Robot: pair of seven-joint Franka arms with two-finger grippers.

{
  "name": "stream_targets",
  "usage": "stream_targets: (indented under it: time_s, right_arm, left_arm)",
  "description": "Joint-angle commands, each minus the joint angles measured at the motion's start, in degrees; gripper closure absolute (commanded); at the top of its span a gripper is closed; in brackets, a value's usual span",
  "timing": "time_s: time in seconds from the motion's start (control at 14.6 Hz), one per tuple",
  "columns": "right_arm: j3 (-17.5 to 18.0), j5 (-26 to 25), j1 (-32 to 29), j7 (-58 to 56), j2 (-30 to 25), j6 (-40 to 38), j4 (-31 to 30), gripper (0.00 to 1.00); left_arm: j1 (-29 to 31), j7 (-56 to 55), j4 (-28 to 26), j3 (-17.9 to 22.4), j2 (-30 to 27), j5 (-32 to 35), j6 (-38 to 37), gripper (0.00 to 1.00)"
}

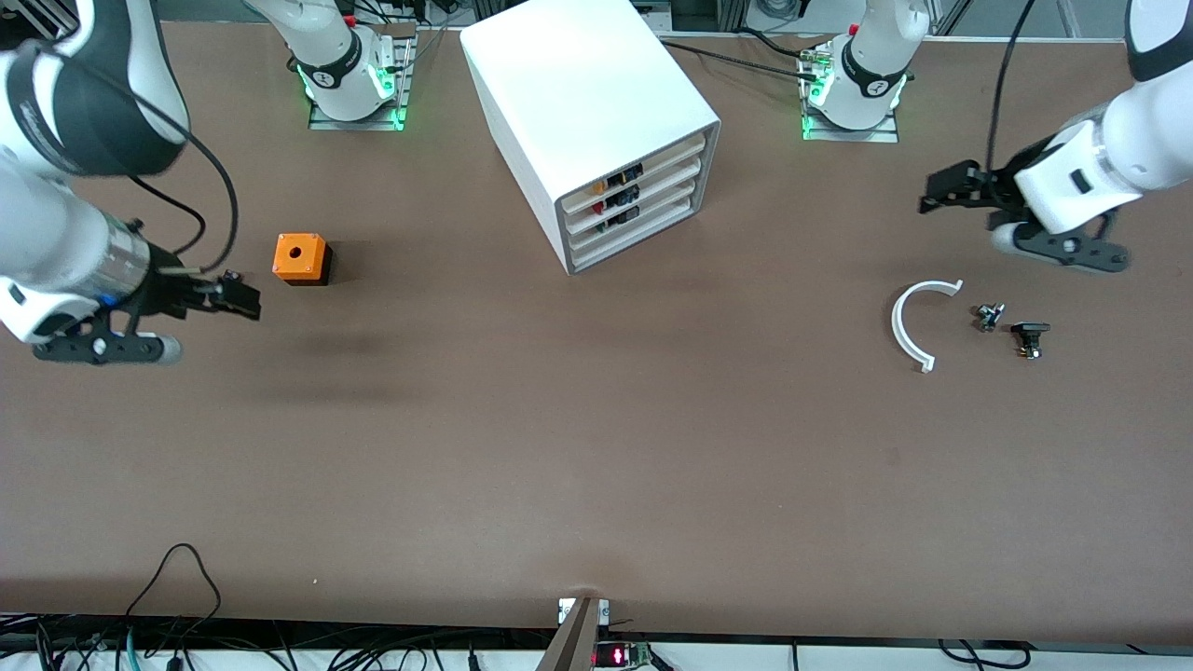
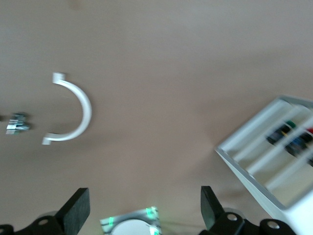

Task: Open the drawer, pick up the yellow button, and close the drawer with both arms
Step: 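Reach the left gripper to the drawer handle while the right gripper approaches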

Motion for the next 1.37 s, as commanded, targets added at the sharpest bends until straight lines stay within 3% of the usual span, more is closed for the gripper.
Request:
stream_targets:
  time_s: [0.0,0.27,0.55,1.02,1.3]
  right_arm:
    - [-0.02,-0.02,0.11,-1.05,2.32,1.98,0.63,0.0]
    - [-0.02,-0.19,0.11,-2.01,7.85,6.2,0.98,0.0]
    - [0.15,-0.19,1.6,-3.42,11.73,11.21,0.98,0.0]
    - [0.06,-0.11,10.47,-3.16,13.84,13.59,1.07,0.0]
    - [0.06,-0.37,15.13,-3.33,14.19,14.56,1.24,0.0]
  left_arm:
    - [-0.86,3.29,0.63,0.2,3.07,-7.63,-4.19,0.0]
    - [-0.95,9.09,-2.79,0.02,6.06,-21.6,-4.74,0.0]
    - [-0.78,16.2,-12.61,-2.87,6.86,-35.93,3.94,0.05]
    - [-1.04,39.56,-27.65,-8.32,6.68,-49.66,15.21,0.16]
    - [-1.04,44.33,-34.42,-12.26,6.51,-55.98,17.59,0.34]
